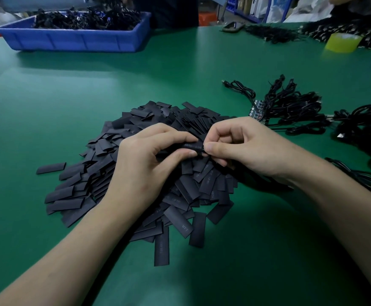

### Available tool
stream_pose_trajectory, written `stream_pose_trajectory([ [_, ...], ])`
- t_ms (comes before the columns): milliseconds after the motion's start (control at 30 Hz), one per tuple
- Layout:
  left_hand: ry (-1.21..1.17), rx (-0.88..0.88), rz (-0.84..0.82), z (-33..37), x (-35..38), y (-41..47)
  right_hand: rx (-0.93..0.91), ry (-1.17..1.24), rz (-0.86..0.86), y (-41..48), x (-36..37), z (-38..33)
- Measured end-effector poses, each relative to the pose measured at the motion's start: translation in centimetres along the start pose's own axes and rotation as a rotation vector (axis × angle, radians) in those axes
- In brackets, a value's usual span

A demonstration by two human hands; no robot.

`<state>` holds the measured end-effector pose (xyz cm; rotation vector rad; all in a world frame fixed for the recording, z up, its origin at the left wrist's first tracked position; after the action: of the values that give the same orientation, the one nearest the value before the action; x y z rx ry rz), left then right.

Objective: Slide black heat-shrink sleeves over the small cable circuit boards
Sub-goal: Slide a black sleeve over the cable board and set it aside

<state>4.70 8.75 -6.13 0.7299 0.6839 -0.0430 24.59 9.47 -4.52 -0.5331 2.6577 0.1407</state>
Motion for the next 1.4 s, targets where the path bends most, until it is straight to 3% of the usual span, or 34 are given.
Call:
stream_pose_trajectory([
  [467, 0.005, 0.016, 0.026, 0.2, -0.2, 0.1, -0.014, 0.039, -0.008, 0.1, 0.2, 0.2],
  [767, -0.106, -0.203, 0.225, 0.0, -0.3, 0.0, -0.015, 0.130, 0.057, 0.2, 0.3, 0.2],
  [1400, -0.070, -0.230, 0.171, 0.3, 0.2, 0.0, 0.007, 0.215, 0.084, 0.1, 1.0, -0.2],
])
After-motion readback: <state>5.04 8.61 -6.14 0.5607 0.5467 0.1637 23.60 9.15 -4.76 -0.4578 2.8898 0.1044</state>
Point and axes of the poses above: each hand's wrist, its own y-axis towards the middle knuckle, its own x-axis out of the palm, z = x × y, the point moved 2 cm from there along y, towards the middle knuckle, and after that the axes turned 1 degree about -x, right-handed, at the moved point
